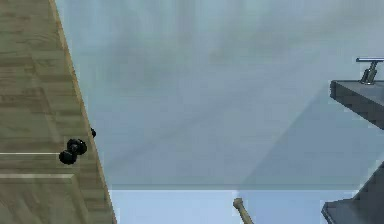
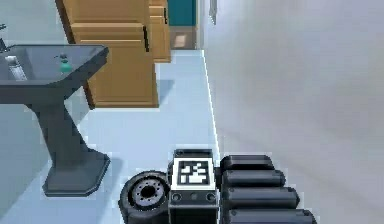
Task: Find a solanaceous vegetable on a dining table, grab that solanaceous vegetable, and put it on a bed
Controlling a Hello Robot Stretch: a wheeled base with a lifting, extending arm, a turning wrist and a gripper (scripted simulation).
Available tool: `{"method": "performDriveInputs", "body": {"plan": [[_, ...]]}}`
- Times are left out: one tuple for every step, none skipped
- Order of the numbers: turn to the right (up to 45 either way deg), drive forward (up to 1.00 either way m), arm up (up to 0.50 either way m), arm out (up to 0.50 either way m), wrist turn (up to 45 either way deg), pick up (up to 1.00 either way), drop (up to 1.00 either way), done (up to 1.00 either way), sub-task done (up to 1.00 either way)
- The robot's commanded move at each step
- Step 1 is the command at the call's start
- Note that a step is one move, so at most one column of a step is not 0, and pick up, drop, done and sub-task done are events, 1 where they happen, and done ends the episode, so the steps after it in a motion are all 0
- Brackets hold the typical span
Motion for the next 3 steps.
{"method": "performDriveInputs", "body": {"plan": [[0.0, 0.05, 0.0, 0.0, 0.0, 0.0, 0.0, 0.0, 0.0], [-45.0, 0.0, 0.0, 0.0, 0.0, 0.0, 0.0, 0.0, 0.0], [-39.0, 0.0, 0.0, 0.0, 0.0, 0.0, 0.0, 0.0, 0.0]]}}
